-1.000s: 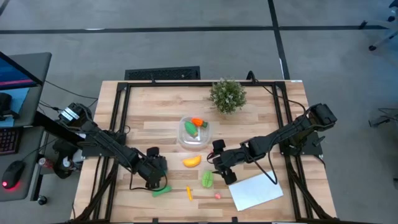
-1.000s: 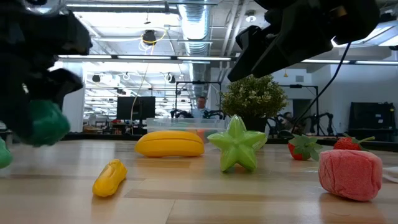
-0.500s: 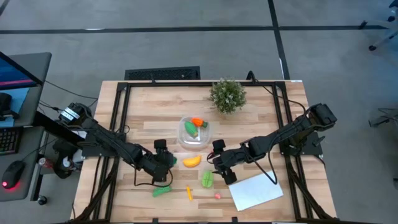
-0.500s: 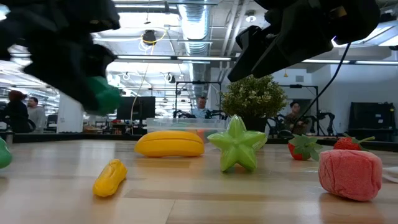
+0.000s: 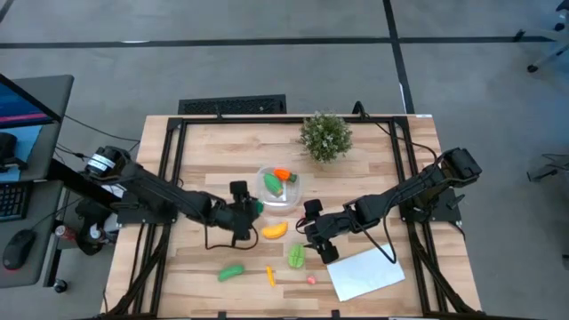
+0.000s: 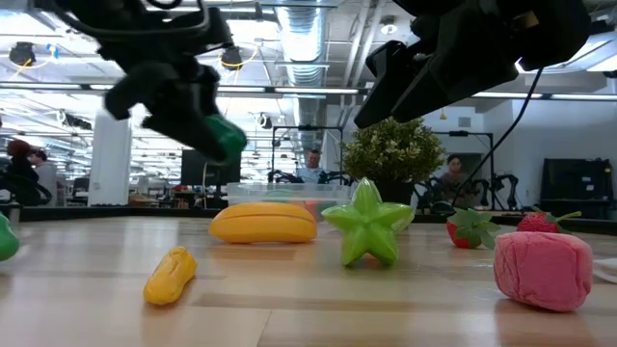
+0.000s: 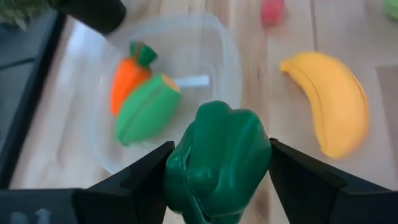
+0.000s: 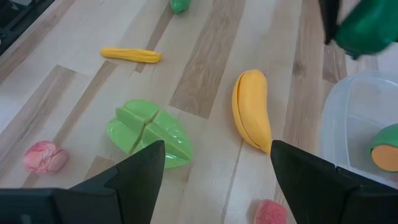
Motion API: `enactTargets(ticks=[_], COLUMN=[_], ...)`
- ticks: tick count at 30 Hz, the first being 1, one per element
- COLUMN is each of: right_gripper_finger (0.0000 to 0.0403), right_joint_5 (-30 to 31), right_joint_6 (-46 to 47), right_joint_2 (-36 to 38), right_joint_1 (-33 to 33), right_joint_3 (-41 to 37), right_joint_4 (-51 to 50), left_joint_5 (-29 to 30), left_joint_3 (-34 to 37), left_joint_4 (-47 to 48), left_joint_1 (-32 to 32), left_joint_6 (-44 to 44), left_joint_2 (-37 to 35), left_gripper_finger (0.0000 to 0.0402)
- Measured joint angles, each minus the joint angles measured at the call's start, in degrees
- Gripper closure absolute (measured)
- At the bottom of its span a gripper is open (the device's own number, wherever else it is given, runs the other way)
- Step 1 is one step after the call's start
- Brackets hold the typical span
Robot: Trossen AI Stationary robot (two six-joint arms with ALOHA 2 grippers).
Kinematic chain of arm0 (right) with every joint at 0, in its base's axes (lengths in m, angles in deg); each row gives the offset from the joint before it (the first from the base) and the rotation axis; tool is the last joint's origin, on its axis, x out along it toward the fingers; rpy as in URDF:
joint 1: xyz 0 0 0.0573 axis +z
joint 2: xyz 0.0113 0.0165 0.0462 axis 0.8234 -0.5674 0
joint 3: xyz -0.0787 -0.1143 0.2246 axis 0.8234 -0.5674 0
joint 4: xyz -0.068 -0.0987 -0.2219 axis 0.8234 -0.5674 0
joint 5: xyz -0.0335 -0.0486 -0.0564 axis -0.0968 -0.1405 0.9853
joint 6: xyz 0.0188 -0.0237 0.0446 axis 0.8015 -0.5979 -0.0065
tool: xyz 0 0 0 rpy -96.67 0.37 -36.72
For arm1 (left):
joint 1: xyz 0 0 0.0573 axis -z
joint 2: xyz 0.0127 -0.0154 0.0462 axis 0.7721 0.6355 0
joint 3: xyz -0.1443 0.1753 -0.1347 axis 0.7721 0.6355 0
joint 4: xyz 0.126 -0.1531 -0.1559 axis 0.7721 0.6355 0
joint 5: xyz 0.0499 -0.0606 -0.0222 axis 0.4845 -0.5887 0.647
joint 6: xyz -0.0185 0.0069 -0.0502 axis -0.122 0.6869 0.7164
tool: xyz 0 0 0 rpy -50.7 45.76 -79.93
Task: Pick and placing Produce into tupperware
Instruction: Put the green bell pepper into the transparent container
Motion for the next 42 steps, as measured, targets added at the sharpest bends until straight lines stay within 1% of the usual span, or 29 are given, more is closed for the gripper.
enactTargets(ticks=[6, 11, 15, 22, 28, 35, 42], right_gripper_finger=[0.0116, 0.0116, 0.0116, 0.0116, 0.0116, 0.0116, 0.0116], right_joint_5=[0.0, 0.0, 0.0, 0.0, 0.0, 0.0, 0.0], right_joint_6=[0.0, 0.0, 0.0, 0.0, 0.0, 0.0, 0.0], right_joint_2=[0.0, 0.0, 0.0, 0.0, 0.0, 0.0, 0.0], right_joint_1=[0.0, 0.0, 0.0, 0.0, 0.0, 0.0, 0.0], right_joint_3=[0.0, 0.0, 0.0, 0.0, 0.0, 0.0, 0.0], right_joint_4=[0.0, 0.0, 0.0, -0.2, -0.3, -0.3, -0.3], left_joint_5=[-1.9, -6.5, -10.7, -20.1, -25.1, -31.9, -35.2], left_joint_3=[0.0, 0.0, 0.0, 0.0, 0.0, 0.0, 0.0], left_joint_4=[-6.6, -8.9, -9.7, -9.8, -9.9, -9.9, -9.9], left_joint_1=[-4.8, -9.8, -14.0, -20.8, -24.6, -27.9, -29.0], left_joint_6=[-9.2, -13.0, -13.9, -13.9, -14.0, -13.9, -14.0], left_joint_2=[0.0, 0.0, 0.0, 0.0, 0.0, 0.0, 0.0], left_gripper_finger=[0.0164, 0.0164, 0.0164, 0.0164, 0.0164, 0.0164, 0.0164])
